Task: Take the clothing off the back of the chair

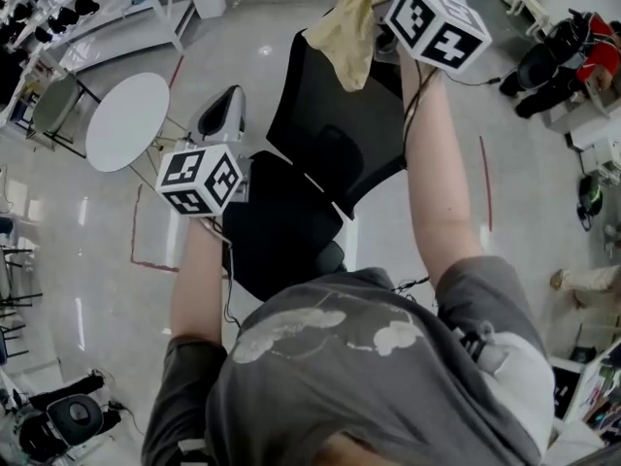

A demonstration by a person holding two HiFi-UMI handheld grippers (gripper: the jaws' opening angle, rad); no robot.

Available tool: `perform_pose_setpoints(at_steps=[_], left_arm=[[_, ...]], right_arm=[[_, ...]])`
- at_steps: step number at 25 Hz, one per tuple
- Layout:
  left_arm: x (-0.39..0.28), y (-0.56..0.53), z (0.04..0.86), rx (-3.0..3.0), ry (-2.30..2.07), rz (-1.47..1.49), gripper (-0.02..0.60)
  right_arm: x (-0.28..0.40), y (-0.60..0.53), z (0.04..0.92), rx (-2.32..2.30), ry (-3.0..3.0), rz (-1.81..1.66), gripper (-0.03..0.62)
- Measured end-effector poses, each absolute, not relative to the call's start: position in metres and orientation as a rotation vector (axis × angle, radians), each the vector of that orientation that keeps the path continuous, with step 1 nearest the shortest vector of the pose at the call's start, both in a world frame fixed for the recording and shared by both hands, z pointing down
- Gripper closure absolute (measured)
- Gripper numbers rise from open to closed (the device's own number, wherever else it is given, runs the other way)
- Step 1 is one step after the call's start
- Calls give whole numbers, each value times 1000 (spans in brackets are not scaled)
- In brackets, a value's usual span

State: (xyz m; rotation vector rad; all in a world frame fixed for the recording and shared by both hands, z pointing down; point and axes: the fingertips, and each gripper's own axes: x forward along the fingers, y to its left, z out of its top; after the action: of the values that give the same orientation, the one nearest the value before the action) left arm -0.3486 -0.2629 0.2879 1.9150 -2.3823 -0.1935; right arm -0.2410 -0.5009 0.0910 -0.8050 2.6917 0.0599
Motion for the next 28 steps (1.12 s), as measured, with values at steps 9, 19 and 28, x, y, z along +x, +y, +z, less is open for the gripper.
perform_pose_setpoints(at_steps=[9, 19, 28], left_arm=[[-351, -195, 279, 1910, -2424, -236, 581], [-349, -94, 303, 1835, -2437, -218, 581], [-339, -9, 331, 1814, -2352, -235, 581]], right_arm=[[-260, -384, 89, -546, 2718, 34, 535], [-283, -255, 192, -329, 2937, -48, 534], [-264, -161, 272, -380, 3057, -196, 534]])
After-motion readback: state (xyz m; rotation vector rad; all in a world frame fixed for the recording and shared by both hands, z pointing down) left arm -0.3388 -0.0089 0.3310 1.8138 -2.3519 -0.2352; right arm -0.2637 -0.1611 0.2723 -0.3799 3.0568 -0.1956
